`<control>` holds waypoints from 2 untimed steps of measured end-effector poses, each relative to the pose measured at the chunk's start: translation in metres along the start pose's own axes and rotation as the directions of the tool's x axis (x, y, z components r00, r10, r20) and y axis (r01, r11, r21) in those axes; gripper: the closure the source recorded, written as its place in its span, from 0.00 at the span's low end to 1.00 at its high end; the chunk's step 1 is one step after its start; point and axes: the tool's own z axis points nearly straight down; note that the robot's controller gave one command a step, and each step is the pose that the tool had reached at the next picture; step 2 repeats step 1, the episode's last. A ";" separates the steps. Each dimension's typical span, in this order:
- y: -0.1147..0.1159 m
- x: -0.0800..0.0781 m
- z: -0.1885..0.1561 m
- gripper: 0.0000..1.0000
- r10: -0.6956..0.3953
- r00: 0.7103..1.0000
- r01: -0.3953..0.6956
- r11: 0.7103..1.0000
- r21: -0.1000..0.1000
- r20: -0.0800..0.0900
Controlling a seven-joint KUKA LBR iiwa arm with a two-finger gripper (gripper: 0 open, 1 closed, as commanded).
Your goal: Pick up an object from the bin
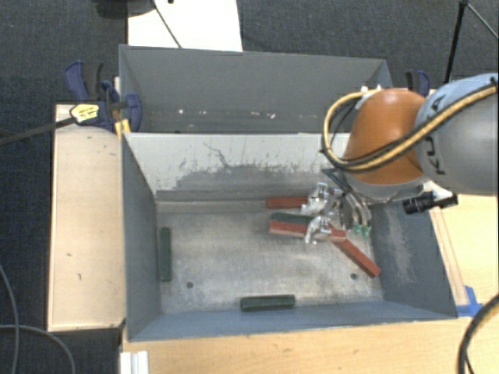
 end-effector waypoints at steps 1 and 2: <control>0.000 0.001 -0.009 1.00 0.000 1.000 0.000 1.000 0.001 -0.005; 0.000 0.001 -0.009 1.00 0.000 1.000 0.000 1.000 0.001 -0.005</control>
Offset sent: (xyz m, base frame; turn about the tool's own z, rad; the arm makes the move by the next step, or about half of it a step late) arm -0.0001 0.0000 0.0474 0.0000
